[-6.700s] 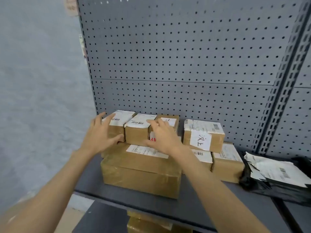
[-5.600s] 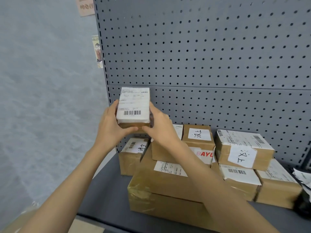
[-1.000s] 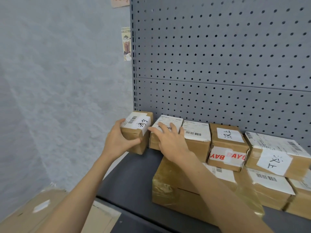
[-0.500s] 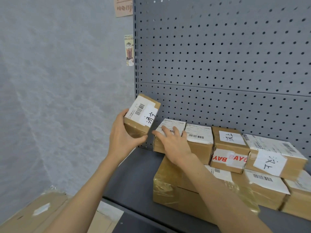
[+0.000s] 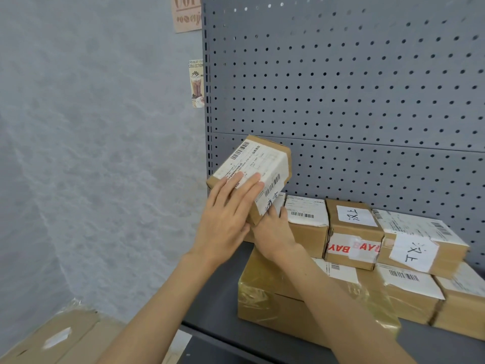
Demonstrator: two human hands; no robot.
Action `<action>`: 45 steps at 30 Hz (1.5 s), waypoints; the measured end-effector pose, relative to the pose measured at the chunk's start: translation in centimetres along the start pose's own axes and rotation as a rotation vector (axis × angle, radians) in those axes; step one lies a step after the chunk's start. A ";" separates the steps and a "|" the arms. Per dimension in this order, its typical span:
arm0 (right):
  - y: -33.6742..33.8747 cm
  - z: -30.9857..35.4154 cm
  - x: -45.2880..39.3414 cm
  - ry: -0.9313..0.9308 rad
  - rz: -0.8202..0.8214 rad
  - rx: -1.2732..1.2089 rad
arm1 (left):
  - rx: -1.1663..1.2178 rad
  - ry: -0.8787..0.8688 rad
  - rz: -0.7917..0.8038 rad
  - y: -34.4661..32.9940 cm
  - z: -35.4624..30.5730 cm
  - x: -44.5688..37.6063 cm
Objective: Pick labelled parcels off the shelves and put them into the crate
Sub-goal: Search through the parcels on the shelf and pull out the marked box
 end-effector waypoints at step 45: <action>-0.1 5.0 -1.2 0.035 -0.046 -0.027 | 0.939 1.325 -0.502 -2.3 11.0 6.8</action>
Point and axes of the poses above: each hand's wrist, its own x-axis away from the middle knuckle, its own y-axis out of the back of the hand, z = x × y, the point moved 7 cm from there along -x, towards the middle knuckle, and after that the axes turned 14 degrees about -y, right-handed, at the moved point
